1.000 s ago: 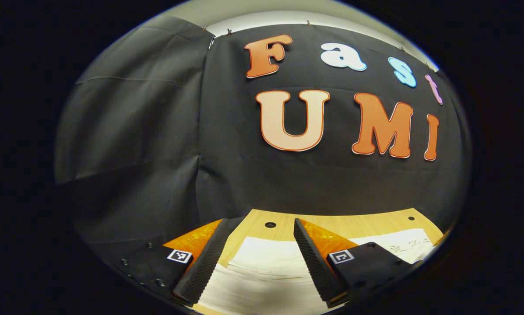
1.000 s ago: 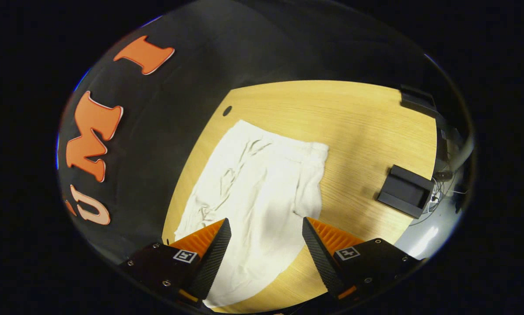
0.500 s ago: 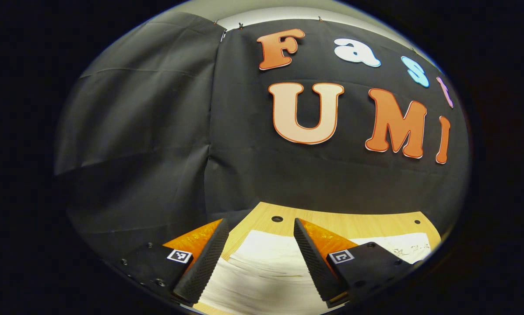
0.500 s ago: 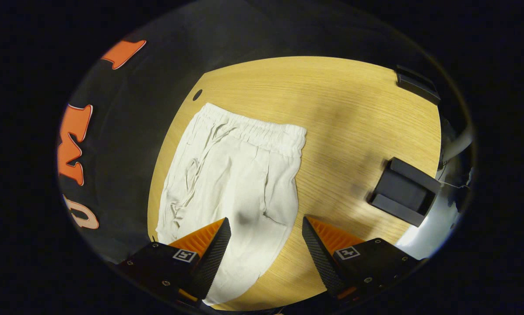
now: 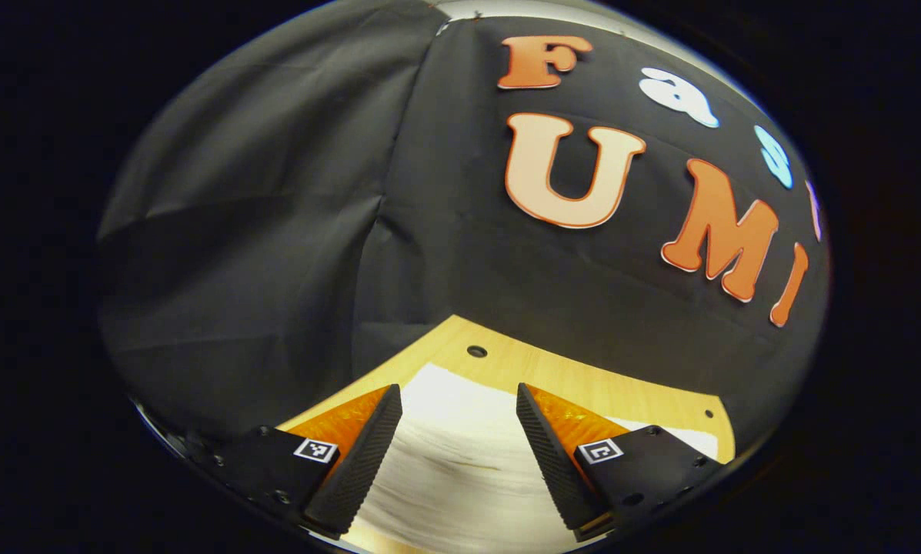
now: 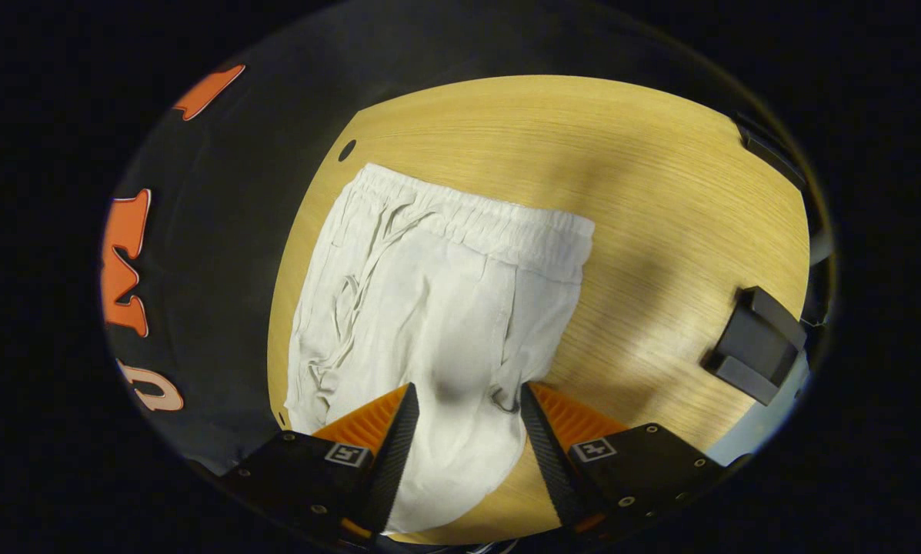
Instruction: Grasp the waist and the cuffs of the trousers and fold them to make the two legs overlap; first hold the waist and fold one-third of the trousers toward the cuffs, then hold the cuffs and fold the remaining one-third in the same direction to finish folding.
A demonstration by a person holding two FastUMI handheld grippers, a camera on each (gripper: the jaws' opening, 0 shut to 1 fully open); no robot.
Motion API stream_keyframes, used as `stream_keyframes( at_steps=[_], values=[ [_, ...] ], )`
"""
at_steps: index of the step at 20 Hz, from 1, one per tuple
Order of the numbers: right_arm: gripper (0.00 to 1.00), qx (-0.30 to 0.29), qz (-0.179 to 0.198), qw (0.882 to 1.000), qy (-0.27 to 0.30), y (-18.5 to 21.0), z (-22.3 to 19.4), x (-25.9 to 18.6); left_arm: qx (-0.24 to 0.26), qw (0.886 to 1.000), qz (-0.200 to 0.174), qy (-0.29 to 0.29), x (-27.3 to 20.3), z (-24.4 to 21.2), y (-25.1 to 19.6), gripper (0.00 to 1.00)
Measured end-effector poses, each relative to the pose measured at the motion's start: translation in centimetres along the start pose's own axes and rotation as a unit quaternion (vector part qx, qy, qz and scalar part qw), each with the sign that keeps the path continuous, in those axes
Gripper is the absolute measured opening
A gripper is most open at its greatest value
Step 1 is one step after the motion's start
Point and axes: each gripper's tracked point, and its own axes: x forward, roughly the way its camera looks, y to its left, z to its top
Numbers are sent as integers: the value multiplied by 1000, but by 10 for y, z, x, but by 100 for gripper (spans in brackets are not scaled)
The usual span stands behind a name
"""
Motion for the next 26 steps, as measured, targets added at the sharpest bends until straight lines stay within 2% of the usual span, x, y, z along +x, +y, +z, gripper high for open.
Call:
stream_keyframes(
  at_steps=[1,2,3,4,5,7,8,10,14,20,25,26],
  values=[
    [69,-3,1,1000,6,0,0,3,-30,999,1,15,-2,-10,3,98],
    [63,-7,-1,1000,9,-1,1,8,-62,998,6,32,1,-17,7,98],
    [45,-7,-3,1000,11,-2,1,11,-96,994,14,49,4,-29,15,99],
    [28,-10,-3,1000,17,-3,-1,14,-128,989,31,67,6,-40,24,95],
    [19,-13,-3,1000,21,-3,-1,15,-157,983,51,85,2,-54,35,99],
    [4,-16,-1,999,27,-3,0,15,-218,966,76,114,-5,-79,49,99],
    [4,-18,0,999,30,-3,-1,16,-252,955,86,129,-5,-92,54,95],
    [3,-17,1,999,35,-3,0,15,-313,932,106,149,-8,-126,75,99],
    [4,-17,4,999,44,-3,0,16,-366,898,154,187,-25,-149,97,99],
    [4,-16,3,999,51,-4,0,17,-376,878,192,224,-26,-147,98,99],
    [4,-23,-5,998,59,-4,1,18,-395,864,199,239,-30,-145,92,99],
    [4,-22,-5,998,59,-4,1,17,-397,865,198,235,-29,-140,91,99]
  ],
)
